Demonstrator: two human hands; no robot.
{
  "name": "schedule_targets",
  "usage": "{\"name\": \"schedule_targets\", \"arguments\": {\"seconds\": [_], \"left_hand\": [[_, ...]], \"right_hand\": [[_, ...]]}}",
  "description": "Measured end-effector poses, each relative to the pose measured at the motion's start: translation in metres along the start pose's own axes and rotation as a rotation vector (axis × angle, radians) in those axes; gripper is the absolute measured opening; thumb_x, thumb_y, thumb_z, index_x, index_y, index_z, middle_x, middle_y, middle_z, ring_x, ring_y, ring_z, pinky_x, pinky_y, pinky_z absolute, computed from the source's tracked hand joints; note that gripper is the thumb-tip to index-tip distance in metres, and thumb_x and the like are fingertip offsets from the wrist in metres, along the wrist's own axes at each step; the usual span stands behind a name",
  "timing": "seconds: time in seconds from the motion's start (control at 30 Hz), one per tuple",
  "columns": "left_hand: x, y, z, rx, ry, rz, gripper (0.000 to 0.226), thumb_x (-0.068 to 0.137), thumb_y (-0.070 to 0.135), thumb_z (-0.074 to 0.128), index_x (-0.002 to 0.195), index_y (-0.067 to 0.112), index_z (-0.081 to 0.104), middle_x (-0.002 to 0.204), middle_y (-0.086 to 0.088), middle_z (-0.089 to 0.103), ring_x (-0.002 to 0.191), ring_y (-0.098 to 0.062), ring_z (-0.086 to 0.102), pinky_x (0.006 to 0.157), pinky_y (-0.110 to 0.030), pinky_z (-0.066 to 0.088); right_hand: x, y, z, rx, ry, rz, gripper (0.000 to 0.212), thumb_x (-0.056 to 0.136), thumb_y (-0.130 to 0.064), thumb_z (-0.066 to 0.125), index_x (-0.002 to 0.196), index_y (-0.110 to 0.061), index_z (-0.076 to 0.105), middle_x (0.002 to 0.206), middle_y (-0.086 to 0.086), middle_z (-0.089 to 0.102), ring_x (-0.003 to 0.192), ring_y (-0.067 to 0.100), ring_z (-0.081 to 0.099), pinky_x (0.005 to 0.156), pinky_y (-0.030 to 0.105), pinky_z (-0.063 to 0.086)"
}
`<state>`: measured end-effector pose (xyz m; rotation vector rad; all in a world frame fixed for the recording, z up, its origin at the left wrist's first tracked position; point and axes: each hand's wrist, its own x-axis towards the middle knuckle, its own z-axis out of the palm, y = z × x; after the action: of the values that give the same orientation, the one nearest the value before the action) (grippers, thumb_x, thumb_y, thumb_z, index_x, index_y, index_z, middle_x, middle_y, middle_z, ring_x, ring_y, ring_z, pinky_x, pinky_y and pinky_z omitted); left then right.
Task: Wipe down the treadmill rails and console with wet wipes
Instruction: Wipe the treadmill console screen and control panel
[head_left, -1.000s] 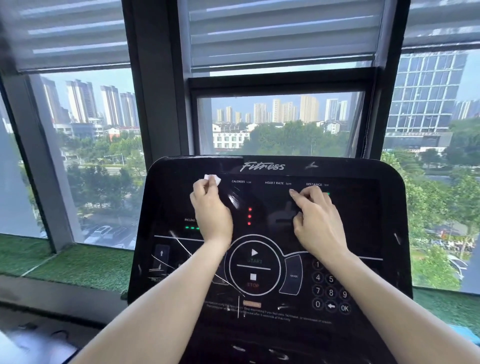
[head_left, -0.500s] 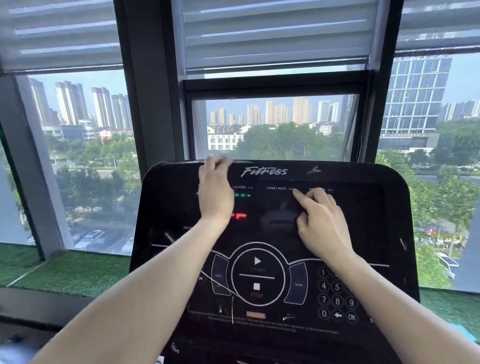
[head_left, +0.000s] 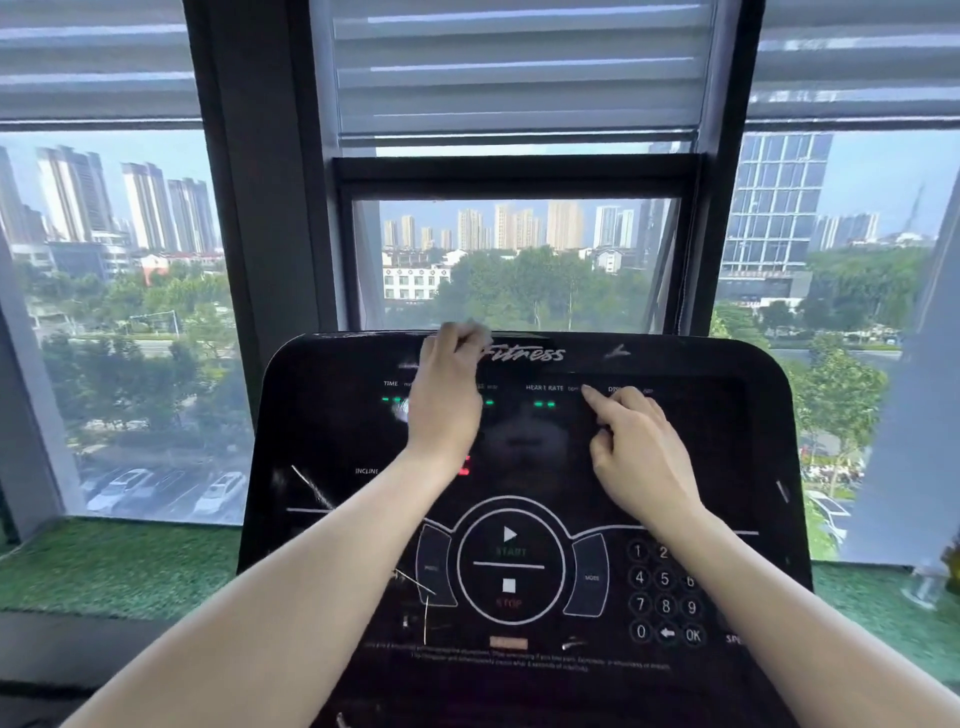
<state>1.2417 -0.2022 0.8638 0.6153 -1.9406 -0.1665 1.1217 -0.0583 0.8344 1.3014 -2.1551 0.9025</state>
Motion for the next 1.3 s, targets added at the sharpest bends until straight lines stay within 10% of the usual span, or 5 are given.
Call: {"name": "schedule_targets", "arguments": {"seconds": [0.23,0.53,0.77,1.0,1.3], "left_hand": [[-0.022,0.040,0.025,-0.018,-0.253,0.344,0.057,0.075,-0.015,0.050,0.127,0.007,0.055,0.127,-0.006,0.050,0.112,-0.025,0.042,0.075,-0.046,0.052],[0.003,0.024,0.016,-0.046,-0.008,-0.038,0.053,0.088,-0.010,0.039,0.133,0.017,0.049,0.127,0.003,0.044,0.115,-0.010,0.038,0.076,-0.018,0.031],[-0.021,0.073,0.044,0.070,-0.273,0.347,0.055,0.081,-0.007,0.055,0.132,0.011,0.045,0.132,-0.001,0.041,0.116,-0.019,0.035,0.072,-0.040,0.051],[-0.011,0.059,0.034,0.018,-0.008,-0.011,0.060,0.083,-0.014,0.040,0.134,0.016,0.048,0.129,0.000,0.044,0.108,-0.009,0.035,0.071,-0.020,0.040],[-0.025,0.111,0.062,0.116,-0.202,0.246,0.059,0.082,-0.010,0.044,0.137,0.012,0.043,0.136,0.000,0.041,0.120,-0.018,0.037,0.076,-0.036,0.049]], "right_hand": [[-0.003,0.000,-0.005,-0.046,-0.009,0.047,0.056,0.085,-0.004,0.048,0.139,-0.018,0.046,0.115,0.004,0.053,0.108,0.026,0.047,0.085,0.042,0.046],[-0.006,0.028,-0.027,-0.082,0.032,0.218,0.060,0.087,-0.006,0.048,0.144,-0.017,0.038,0.121,0.002,0.041,0.112,0.022,0.038,0.082,0.036,0.044],[-0.008,0.035,-0.029,-0.040,0.019,0.156,0.059,0.088,-0.007,0.048,0.145,-0.015,0.036,0.121,0.003,0.042,0.113,0.022,0.040,0.087,0.036,0.043],[-0.009,0.067,-0.044,-0.093,0.018,0.108,0.058,0.088,-0.007,0.048,0.144,-0.014,0.038,0.122,0.004,0.042,0.112,0.023,0.041,0.093,0.035,0.040],[-0.008,0.100,-0.049,-0.109,0.143,0.014,0.057,0.075,0.001,0.060,0.130,-0.015,0.057,0.132,0.014,0.043,0.119,0.034,0.037,0.094,0.050,0.041]]}}
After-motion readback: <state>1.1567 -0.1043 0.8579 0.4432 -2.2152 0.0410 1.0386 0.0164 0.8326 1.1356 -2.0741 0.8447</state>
